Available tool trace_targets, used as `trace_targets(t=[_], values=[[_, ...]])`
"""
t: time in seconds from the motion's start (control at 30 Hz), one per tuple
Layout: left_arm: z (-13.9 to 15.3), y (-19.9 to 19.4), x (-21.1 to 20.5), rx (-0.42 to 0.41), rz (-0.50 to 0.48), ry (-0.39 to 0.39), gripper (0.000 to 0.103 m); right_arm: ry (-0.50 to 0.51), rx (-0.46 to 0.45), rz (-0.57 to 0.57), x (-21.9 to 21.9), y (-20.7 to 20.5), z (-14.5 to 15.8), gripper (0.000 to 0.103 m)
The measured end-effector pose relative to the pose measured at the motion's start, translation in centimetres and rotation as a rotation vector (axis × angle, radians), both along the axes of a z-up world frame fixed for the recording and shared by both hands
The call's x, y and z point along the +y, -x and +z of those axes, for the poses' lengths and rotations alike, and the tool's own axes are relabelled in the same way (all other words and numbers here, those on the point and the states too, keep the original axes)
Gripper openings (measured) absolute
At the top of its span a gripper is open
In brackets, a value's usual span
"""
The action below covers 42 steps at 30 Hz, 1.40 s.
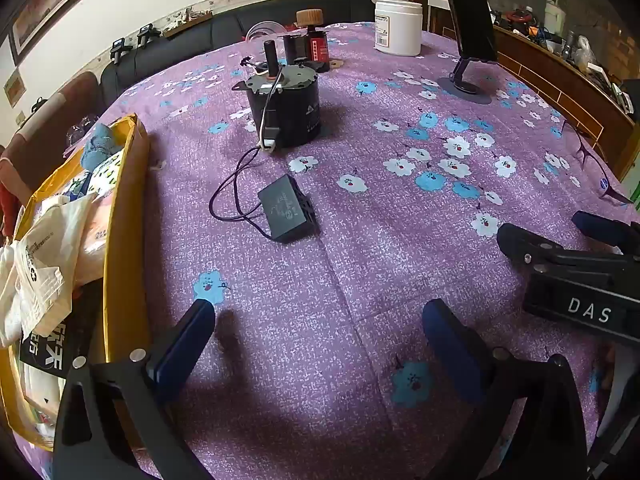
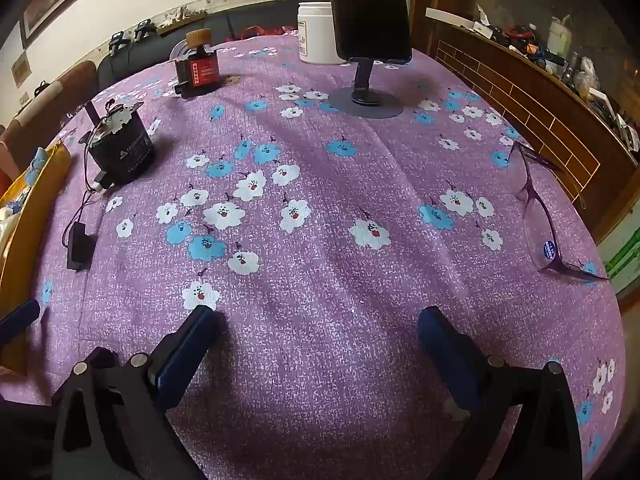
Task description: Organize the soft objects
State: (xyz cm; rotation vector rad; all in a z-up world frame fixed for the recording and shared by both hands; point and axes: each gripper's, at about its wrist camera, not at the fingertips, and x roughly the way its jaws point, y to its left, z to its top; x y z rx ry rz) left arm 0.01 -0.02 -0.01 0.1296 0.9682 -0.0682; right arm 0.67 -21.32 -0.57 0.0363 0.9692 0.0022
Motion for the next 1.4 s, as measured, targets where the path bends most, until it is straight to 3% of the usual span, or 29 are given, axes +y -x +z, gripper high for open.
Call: trace_targets(t=[0.6,0.73,1.4], values=[[-0.3,0.2,-1.0,-0.007,0.000,-0.015,0.103,0.007,-0.001,0.000,0.0,0.0,0.0,0.102],[-0.2,-0.4,0.2,0.024,0.007,0.061,0.103,0.007,-0.002,0.000,0.0,0.0,0.0,0.102],[-1.1,-0.9,-1.1,0.030,0.010,0.073,0.103,0.007,-0.002,0.000,0.1,0.0,0.0,0.102]])
